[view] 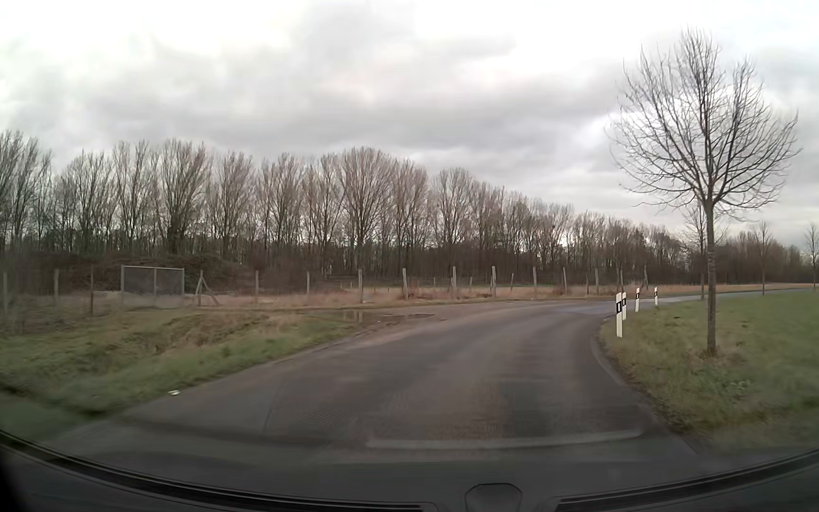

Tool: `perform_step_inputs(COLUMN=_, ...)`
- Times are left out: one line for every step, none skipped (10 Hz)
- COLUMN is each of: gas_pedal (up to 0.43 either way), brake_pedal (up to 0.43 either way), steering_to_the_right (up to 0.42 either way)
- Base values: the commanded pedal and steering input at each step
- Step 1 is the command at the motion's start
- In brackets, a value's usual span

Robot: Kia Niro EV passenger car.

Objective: Follow the waypoints while adhering to traffic rules and regulations

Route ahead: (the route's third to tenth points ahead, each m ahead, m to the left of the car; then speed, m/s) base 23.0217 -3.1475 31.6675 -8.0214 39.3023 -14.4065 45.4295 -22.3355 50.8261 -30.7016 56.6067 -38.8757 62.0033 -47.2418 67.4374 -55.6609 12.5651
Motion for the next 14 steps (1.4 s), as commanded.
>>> perform_step_inputs(gas_pedal=0.118, brake_pedal=0.0, steering_to_the_right=0.075)
perform_step_inputs(gas_pedal=0.118, brake_pedal=0.0, steering_to_the_right=0.075)
perform_step_inputs(gas_pedal=0.118, brake_pedal=0.0, steering_to_the_right=0.075)
perform_step_inputs(gas_pedal=0.118, brake_pedal=0.0, steering_to_the_right=0.075)
perform_step_inputs(gas_pedal=0.118, brake_pedal=0.0, steering_to_the_right=0.075)
perform_step_inputs(gas_pedal=0.118, brake_pedal=0.0, steering_to_the_right=0.076)
perform_step_inputs(gas_pedal=0.118, brake_pedal=0.0, steering_to_the_right=0.079)
perform_step_inputs(gas_pedal=0.118, brake_pedal=0.0, steering_to_the_right=0.084)
perform_step_inputs(gas_pedal=0.118, brake_pedal=0.0, steering_to_the_right=0.087)
perform_step_inputs(gas_pedal=0.118, brake_pedal=0.0, steering_to_the_right=0.09)
perform_step_inputs(gas_pedal=0.118, brake_pedal=0.0, steering_to_the_right=0.091)
perform_step_inputs(gas_pedal=0.118, brake_pedal=0.0, steering_to_the_right=0.091)
perform_step_inputs(gas_pedal=0.118, brake_pedal=0.0, steering_to_the_right=0.091)
perform_step_inputs(gas_pedal=0.118, brake_pedal=0.0, steering_to_the_right=0.094)
